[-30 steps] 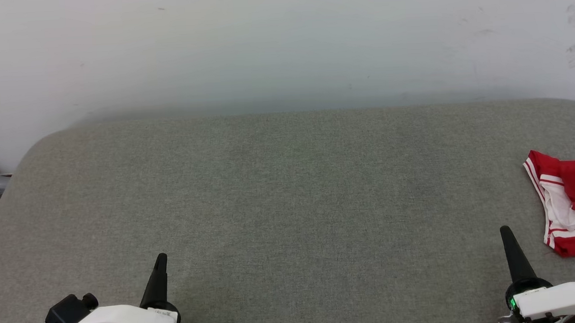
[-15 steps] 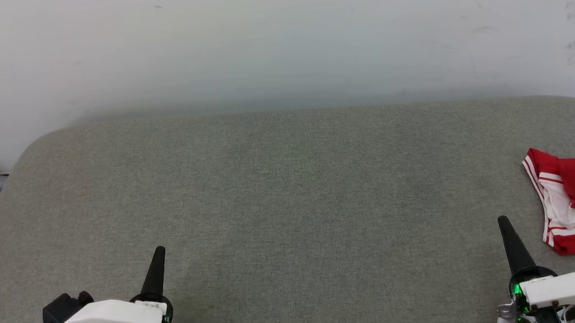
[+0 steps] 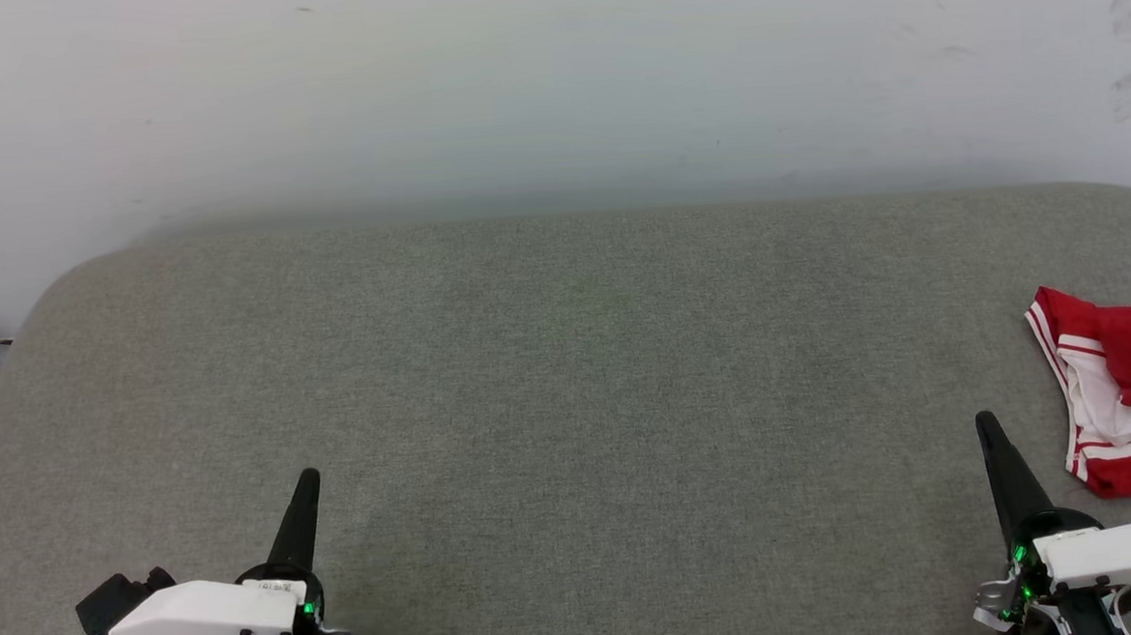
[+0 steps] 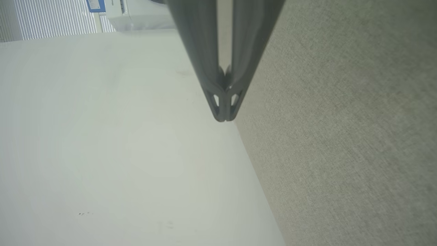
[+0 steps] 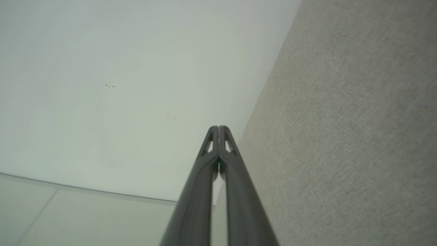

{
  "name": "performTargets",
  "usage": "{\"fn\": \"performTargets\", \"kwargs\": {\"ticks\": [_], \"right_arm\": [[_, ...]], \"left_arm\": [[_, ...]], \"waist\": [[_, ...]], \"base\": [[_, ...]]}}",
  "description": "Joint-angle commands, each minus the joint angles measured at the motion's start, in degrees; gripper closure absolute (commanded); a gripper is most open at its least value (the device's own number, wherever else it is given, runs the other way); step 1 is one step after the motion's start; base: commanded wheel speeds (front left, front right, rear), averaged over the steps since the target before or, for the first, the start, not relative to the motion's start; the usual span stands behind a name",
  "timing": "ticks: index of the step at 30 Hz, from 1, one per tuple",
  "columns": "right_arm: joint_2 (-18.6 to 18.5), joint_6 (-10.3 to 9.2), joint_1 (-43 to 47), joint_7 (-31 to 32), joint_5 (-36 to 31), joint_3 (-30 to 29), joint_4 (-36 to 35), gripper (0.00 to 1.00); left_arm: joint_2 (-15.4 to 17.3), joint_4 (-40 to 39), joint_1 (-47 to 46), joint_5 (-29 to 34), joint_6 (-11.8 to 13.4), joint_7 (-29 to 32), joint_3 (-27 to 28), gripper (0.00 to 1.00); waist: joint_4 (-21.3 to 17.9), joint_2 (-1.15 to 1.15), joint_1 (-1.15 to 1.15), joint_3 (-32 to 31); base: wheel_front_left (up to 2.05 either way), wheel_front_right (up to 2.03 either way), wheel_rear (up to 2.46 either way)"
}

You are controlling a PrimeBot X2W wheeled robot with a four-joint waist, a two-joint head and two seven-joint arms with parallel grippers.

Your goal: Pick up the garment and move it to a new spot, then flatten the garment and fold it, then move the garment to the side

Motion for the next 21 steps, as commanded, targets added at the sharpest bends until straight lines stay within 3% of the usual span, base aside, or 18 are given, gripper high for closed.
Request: {"fn": "performTargets", "kwargs": {"ticks": [1,21], "right_arm": [[0.19,-0.01,-1.43,0.45,1.58,-0.18,-0.04,1.00],[0.35,-0.01,-3.10,2.62,9.56,-0.46,1.09,1.00]], "left_arm": [[-0.19,-0.06,-1.43,-1.64,-0.51,0.49,0.52,1.00],[-0.71,0.84,-2.73,-10.22,-1.85,2.78,2.19,1.00]], "waist": [[-0.04,0.00,0.00,0.06],[-0.38,0.00,0.00,0.53]], "base": [[0.00,0.00,0.00],[0.00,0.00,0.00]]}}
